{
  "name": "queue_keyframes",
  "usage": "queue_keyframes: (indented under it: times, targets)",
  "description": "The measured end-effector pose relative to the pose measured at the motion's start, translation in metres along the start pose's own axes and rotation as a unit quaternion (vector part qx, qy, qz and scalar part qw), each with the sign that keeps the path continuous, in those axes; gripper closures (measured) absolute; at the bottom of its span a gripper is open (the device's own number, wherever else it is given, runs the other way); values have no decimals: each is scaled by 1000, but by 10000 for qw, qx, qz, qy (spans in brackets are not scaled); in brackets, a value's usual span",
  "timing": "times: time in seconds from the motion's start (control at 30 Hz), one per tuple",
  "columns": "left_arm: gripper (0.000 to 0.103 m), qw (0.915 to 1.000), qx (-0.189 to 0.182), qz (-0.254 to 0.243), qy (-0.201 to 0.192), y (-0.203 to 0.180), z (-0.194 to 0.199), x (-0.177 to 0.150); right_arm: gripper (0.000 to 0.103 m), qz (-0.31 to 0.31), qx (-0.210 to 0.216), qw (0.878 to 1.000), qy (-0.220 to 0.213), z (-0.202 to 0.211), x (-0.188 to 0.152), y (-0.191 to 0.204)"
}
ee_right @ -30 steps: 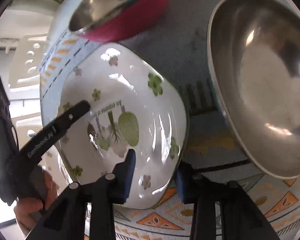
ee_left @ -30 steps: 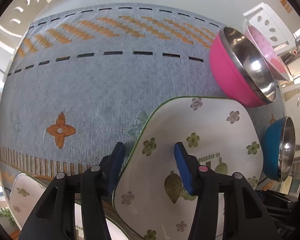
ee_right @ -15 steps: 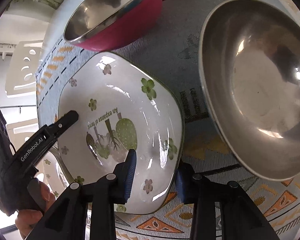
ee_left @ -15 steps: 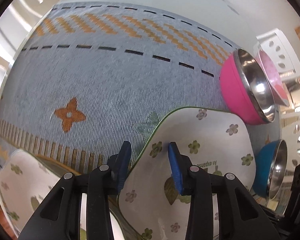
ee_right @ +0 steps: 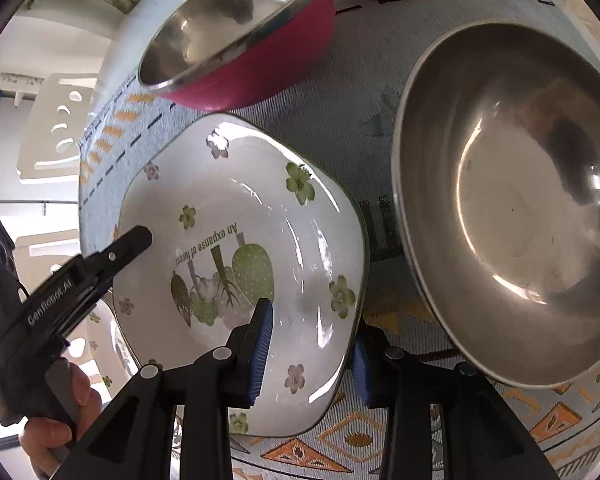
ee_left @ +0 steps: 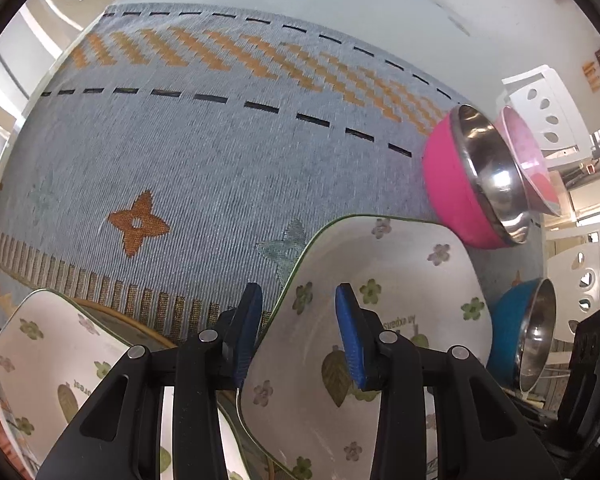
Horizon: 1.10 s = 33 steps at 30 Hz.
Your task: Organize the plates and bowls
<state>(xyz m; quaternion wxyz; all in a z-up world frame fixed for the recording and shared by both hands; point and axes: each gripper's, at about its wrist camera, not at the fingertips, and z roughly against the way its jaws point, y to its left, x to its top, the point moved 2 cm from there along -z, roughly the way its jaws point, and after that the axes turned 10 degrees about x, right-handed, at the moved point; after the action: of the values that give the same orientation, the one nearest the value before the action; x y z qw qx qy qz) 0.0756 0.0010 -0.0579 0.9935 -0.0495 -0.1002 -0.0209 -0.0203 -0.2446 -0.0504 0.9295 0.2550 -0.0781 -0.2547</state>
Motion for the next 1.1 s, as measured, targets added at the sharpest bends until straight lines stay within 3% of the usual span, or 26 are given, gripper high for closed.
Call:
queue_keyframes:
  times: [0.4, 0.63, 1.1]
  targets:
    - [68, 9998, -121, -158, -71, 0, 15, -5, 67, 260, -113, 9994, -205, 11, -3, 7]
    - [68, 9990, -377, -186, -122, 5, 21, -5, 67, 329, -41, 9989, -322, 16, -5, 17]
    - [68, 9965, -658, -266, -441, 21, 51, -6, 67, 487, -20, 9965, -684, 32, -24, 41]
